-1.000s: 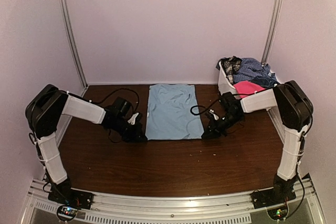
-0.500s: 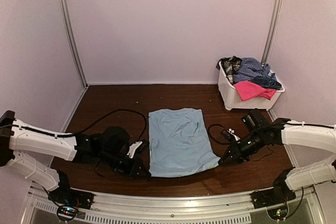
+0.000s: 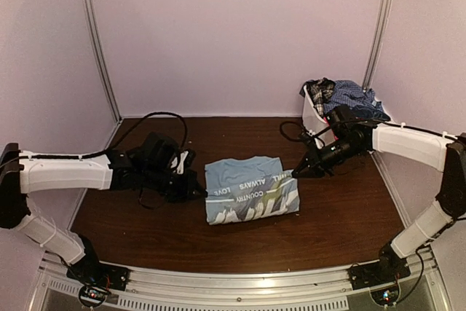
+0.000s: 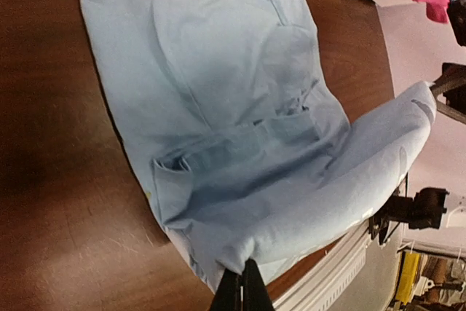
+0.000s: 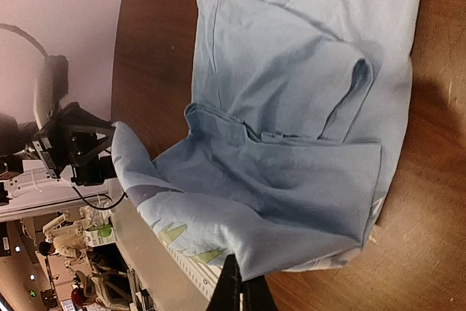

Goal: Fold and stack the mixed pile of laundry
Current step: Fold the 2/3-rectangle-folded T-shirt at the center of the board.

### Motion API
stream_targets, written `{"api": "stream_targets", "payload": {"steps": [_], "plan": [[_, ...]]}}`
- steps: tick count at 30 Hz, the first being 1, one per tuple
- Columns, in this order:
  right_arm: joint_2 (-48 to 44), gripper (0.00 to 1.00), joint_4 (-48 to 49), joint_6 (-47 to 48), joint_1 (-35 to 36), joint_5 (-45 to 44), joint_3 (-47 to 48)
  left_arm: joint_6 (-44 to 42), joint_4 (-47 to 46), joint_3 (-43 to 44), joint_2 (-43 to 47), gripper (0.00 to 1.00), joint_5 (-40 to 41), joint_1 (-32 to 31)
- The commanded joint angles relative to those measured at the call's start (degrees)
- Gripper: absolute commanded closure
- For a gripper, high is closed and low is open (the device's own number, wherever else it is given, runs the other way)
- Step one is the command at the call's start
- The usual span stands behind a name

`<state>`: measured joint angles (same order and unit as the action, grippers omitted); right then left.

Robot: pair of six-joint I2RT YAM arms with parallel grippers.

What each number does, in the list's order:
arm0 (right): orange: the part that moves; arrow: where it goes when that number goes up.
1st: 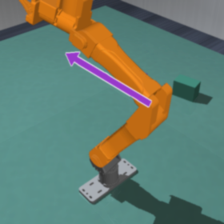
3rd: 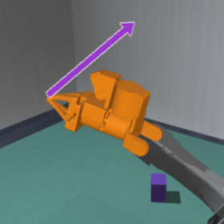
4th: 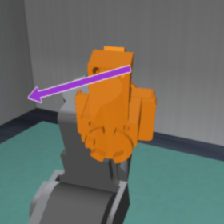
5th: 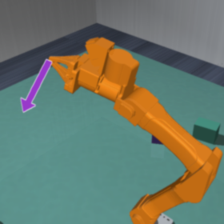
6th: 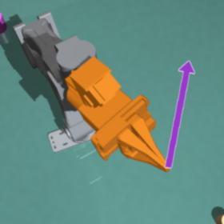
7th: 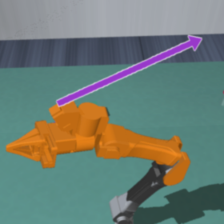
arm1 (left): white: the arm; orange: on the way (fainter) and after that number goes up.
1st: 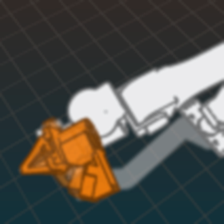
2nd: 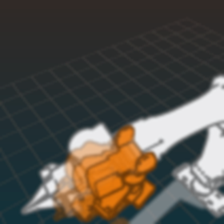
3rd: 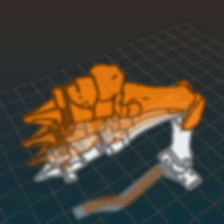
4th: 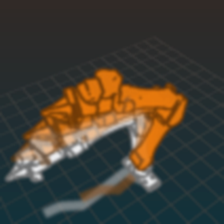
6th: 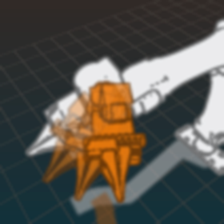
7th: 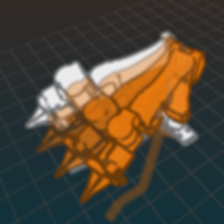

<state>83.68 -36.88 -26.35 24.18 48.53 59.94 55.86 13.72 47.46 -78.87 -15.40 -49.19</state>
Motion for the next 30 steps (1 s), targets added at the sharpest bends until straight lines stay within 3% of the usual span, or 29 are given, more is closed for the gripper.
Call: {"api": "stream_targets", "payload": {"steps": [1, 9, 15, 20, 25, 30], "plan": [[9.3, 1.00, -0.2, 5.6, -2.7, -0.5, 9.1, -6.7, 0.7, 7.8, -7.8, 1.00, -0.4, 7.6], [32.4, 1.00, 3.1, 8.5, -4.7, -0.1, 24.0, -13.6, 3.1, 25.0, -31.2, 1.00, -4.1, 13.8], [39.5, 1.00, 5.9, 7.7, -4.3, 1.4, 25.6, -14.9, 3.0, 25.4, -38.1, 1.00, -4.9, 14.3], [35.8, 1.00, 8.2, 7.6, -2.1, 1.8, 16.2, -14.7, 1.3, 18.9, -34.9, 1.00, -6.8, 14.1], [23.3, 1.00, 10.7, 5.3, 1.0, 2.9, 2.9, -15.2, 1.1, 10.1, -25.4, 1.00, -7.3, 13.3], [14.2, 1.00, 7.7, 5.0, 1.5, 2.2, -1.3, -15.1, 2.0, 6.5, -16.8, 1.00, -7.7, 13.2]]}}
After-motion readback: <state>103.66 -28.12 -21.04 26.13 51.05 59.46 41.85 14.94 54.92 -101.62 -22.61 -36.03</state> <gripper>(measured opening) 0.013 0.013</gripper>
